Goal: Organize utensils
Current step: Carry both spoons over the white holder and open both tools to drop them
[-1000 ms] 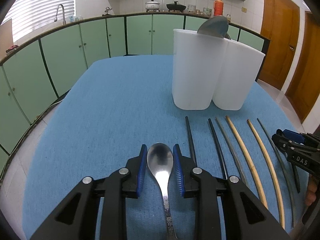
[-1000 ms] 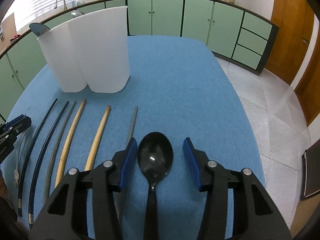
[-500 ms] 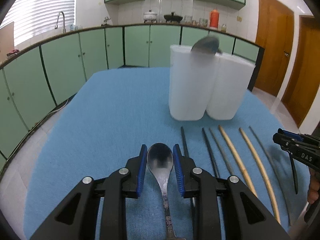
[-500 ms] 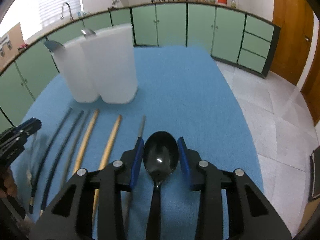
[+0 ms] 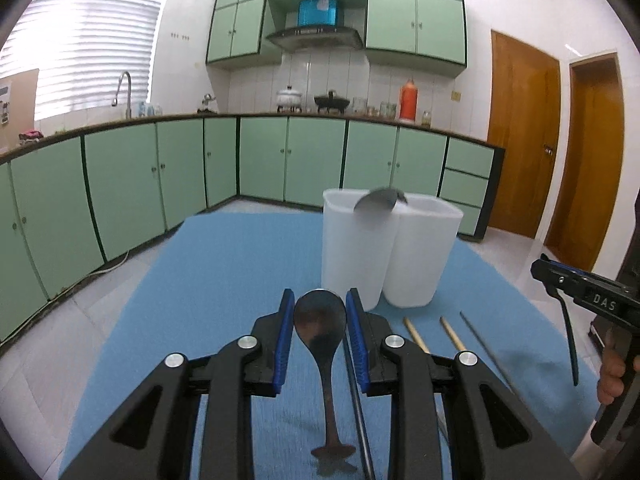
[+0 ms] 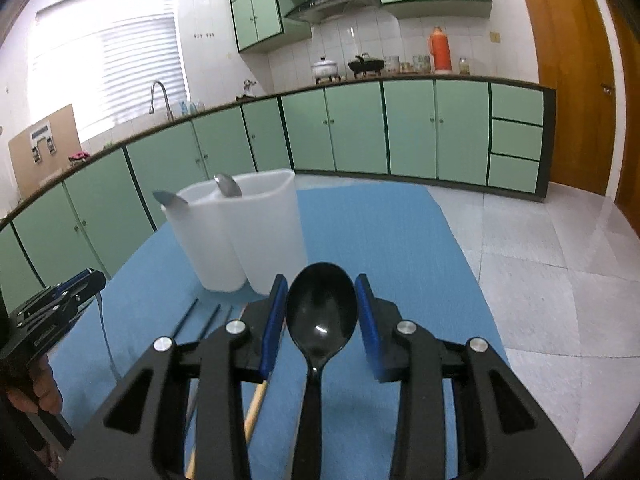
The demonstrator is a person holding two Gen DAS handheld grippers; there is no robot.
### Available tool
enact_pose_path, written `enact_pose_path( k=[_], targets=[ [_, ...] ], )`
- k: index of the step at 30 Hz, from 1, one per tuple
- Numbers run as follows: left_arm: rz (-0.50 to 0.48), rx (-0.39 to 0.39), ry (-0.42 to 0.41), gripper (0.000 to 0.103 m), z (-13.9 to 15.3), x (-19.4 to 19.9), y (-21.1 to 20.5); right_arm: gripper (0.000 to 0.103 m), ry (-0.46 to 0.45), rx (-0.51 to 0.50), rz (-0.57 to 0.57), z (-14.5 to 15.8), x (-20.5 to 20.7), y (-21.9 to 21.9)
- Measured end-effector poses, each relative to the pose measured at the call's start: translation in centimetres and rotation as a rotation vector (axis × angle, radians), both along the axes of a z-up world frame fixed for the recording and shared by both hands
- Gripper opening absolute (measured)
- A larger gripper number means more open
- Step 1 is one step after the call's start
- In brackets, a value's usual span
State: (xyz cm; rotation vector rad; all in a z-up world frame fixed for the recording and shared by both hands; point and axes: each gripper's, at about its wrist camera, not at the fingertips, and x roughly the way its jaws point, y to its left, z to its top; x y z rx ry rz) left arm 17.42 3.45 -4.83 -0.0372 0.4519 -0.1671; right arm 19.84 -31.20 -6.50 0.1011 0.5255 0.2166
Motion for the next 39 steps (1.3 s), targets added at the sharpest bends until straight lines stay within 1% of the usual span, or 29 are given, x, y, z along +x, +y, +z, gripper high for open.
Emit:
enact_pose_path(
  k=[4,8,12,17,22,26,32,36,39],
  targets=[
    [0.005,-0.004,-0.037,0.026,1.0,0.1,0.1,0.033,-0.031,0.021,0.011,1.2,0.4,0.0],
    [0.013,-0.018,-0.072,0.026,2.2,0.5,0.3,0.033,-0.079,0.038,0.028,3.0,0.7,0.5],
    [0.021,-0.044,-0.116,0.026,4.0,0.9,1.0,0.033,-0.142,0.06,0.055,5.2,1.6,1.0],
    [0.029,-0.058,-0.186,0.026,7.1,2.1,1.5,0.033,-0.217,0.139,0.092,8.0,4.2,1.2],
    [0.026,-0.072,-0.264,0.026,10.6,4.1,1.3,0.033,-0.277,0.14,0.082,9.9,7.4,2.0],
    [0.004,-0.073,-0.303,0.026,12.3,6.5,0.2,0.033,-0.29,0.168,0.077,10.4,10.4,2.3],
    [-0.032,-0.073,-0.316,0.026,12.3,10.5,-2.1,0.033,-0.298,0.155,0.067,9.7,14.5,3.2],
    [-0.044,-0.065,-0.289,0.026,11.0,12.9,-3.0,0.033,-0.303,0.132,0.055,8.8,16.2,3.8],
    [-0.046,-0.066,-0.265,0.026,10.3,14.5,-3.3,0.033,-0.309,0.09,0.036,7.9,17.1,4.2]
  ],
)
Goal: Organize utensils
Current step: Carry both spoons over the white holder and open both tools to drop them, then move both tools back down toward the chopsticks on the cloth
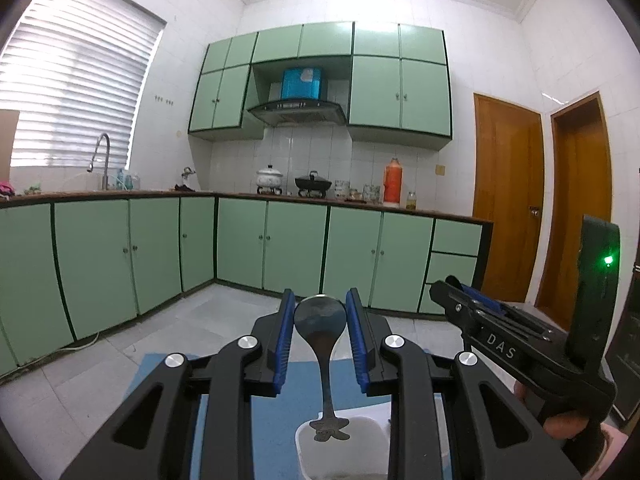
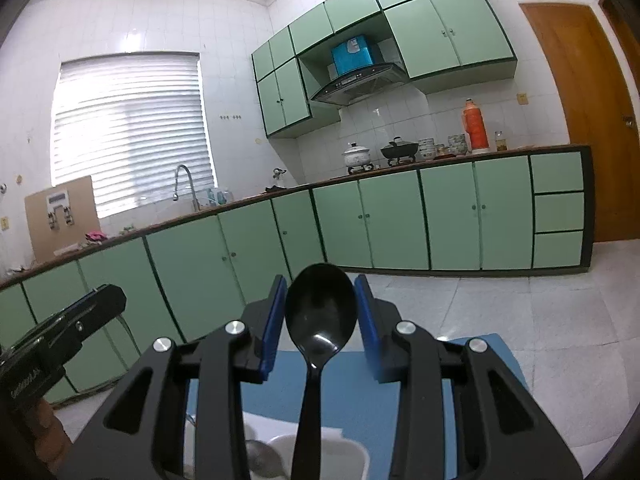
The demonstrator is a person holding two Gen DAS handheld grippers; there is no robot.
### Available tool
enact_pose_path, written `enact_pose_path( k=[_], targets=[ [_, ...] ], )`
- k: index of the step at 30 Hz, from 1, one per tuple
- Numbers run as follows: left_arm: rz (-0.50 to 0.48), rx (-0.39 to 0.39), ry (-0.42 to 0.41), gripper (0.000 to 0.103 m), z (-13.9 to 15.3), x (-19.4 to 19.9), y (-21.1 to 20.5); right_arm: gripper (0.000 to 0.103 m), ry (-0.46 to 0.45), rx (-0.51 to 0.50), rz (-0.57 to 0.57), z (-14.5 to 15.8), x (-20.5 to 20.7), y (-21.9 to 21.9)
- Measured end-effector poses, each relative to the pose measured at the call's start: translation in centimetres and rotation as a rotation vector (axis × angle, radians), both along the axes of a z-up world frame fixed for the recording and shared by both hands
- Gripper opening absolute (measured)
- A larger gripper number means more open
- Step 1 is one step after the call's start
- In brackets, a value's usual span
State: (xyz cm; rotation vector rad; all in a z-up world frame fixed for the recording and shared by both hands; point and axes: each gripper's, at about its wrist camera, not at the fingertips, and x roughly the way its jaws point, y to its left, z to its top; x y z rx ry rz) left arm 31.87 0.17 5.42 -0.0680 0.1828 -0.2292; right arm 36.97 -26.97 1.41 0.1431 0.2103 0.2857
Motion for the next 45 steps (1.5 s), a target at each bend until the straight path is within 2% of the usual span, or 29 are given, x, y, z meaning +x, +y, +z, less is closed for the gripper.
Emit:
enact_pose_path(
  k=[9,15,24,28,30,34,41,45],
  targets=[
    [-0.001,0.0,0.054,0.026,-2.5,1.7,-0.1,0.033,0.037,-0.012,-0.003,-3.1,1.2,0.5],
    [0.005,0.015,0.086,0.026,-3.6,1.5,0.1,0.034,0.068,-0.02,0.013,-4.8,0.3,0.8],
    [0.021,0.015,0.145,0.027,-5.2,1.1,0.1,0.035,0.125,-0.012,0.031,-5.8,-2.0,0.6],
    [0.028,0.02,0.147,0.035,-5.3,0.3,0.1,0.037,0.128,-0.028,0.033,-5.8,-3.1,0.6],
    [0.033,0.021,0.144,0.046,-5.2,-0.2,0.3,0.043,0.129,-0.023,0.031,-5.6,-3.8,0.4],
    [0.041,0.019,0.136,0.054,-4.8,-2.0,0.9,0.057,0.138,-0.014,0.008,-5.0,-5.7,-0.6],
    [0.062,0.006,0.144,0.077,-4.9,-6.6,2.3,0.088,0.122,-0.043,-0.048,-4.8,-11.1,-2.1],
    [0.071,0.017,0.161,0.089,-5.9,-10.0,2.6,0.094,0.14,-0.059,-0.061,-5.6,-14.1,-3.0]
  ],
)
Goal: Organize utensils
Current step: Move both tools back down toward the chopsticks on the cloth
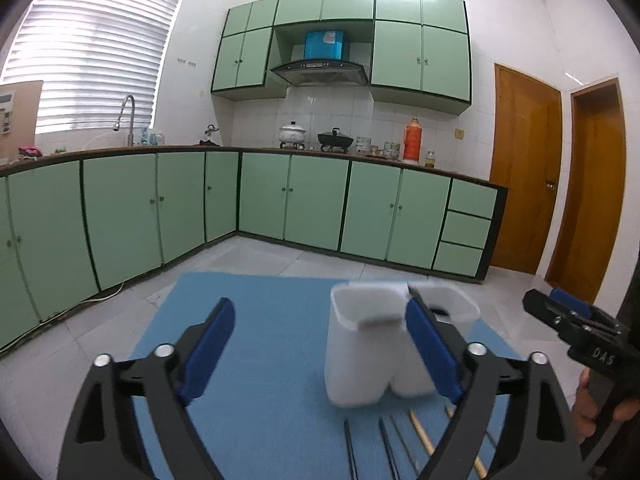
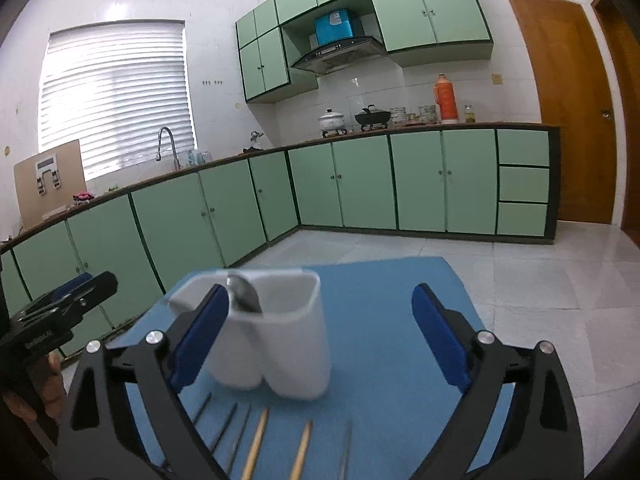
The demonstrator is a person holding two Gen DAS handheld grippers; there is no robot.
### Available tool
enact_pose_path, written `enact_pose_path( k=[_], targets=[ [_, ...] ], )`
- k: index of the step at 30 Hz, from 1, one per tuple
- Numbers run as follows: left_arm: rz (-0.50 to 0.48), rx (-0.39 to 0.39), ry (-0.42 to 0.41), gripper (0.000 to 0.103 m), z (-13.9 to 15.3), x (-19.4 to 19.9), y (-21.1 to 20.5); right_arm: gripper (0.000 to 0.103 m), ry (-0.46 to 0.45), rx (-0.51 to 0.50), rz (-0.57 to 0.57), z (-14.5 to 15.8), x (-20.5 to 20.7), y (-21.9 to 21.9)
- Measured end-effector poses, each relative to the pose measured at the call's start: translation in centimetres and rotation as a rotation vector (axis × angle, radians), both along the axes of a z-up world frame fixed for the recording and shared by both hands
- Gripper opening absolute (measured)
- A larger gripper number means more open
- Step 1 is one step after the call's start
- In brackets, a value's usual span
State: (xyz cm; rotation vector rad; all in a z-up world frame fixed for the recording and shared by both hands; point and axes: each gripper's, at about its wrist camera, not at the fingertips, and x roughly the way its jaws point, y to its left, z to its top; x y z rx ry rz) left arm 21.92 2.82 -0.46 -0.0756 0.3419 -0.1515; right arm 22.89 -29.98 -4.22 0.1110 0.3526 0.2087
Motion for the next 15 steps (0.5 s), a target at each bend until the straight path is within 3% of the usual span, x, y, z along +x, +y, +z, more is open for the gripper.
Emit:
enact_pose_path(
  k=[15],
  targets=[
    [0.007,0.007,0.189,0.096,-5.7,-9.5,0.5,0.098,0.2,-0.078,-0.022,-6.5,-10.9,-1.1]
  ],
)
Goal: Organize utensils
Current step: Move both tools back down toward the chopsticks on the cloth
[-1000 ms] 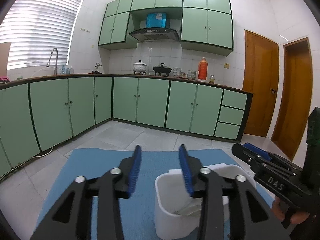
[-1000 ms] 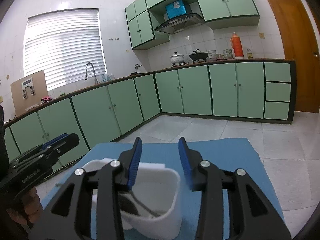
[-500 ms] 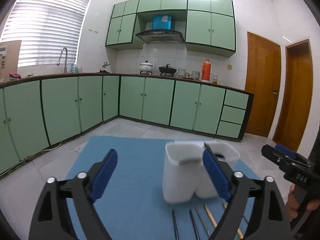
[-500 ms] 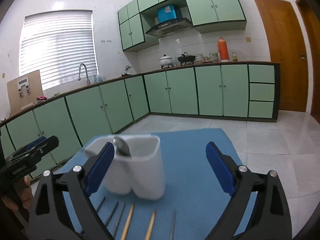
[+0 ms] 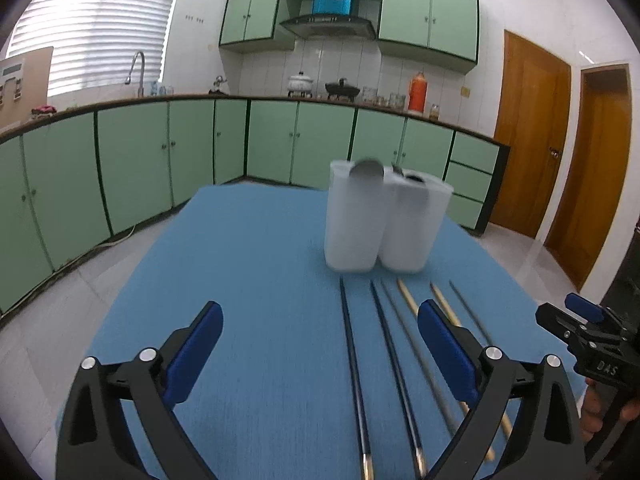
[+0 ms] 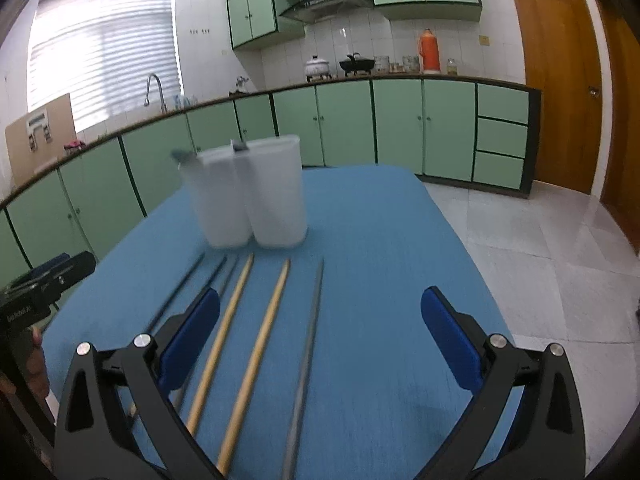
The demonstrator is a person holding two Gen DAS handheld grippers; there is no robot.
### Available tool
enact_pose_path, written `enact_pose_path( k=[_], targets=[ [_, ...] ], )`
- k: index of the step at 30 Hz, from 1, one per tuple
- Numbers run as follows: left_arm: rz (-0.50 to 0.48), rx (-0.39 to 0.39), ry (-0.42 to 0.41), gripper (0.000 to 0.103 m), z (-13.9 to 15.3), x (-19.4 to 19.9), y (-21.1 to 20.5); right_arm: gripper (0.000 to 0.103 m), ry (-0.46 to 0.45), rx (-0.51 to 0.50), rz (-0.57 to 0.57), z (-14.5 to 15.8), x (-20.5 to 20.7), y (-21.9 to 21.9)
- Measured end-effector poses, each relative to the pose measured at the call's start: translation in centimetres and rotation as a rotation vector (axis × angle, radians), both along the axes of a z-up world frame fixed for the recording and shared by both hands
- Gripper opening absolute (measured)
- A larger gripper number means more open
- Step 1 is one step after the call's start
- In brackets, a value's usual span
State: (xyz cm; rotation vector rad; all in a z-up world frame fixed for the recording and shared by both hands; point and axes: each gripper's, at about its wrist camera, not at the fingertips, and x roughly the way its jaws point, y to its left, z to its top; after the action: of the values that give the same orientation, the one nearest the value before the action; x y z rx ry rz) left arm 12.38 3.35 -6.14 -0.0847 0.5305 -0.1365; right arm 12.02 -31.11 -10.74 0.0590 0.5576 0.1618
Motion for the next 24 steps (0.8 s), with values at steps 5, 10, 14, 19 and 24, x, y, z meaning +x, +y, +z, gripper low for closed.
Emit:
enact_pose_path(
  k=[5,10,14,19,24],
  targets=[
    [0.009,0.035,0.019,0.096,-1.3,-2.5,-0.2,0.098,0.009,-0.021,-0.017,-1.5,-3.0,0.0],
    [0.012,0.054,0.034,0.096,-2.3,-4.5,-0.2,0.097,0.035,-0.01,-0.026,-2.8,-5.0,-0.4],
    [0.023,0.047,0.05,0.096,-3.0,-5.7,0.0,0.097,0.046,-0.023,-0.036,-4.1,-6.8,-0.5],
    [0.029,0.046,0.068,0.096,-3.7,-6.6,0.2,0.082,0.044,-0.042,-0.036,-4.9,-7.6,-0.3],
    [0.028,0.063,0.066,0.096,-3.9,-7.4,0.0,0.068,0.047,-0.041,-0.028,-5.3,-8.0,0.0]
  ],
)
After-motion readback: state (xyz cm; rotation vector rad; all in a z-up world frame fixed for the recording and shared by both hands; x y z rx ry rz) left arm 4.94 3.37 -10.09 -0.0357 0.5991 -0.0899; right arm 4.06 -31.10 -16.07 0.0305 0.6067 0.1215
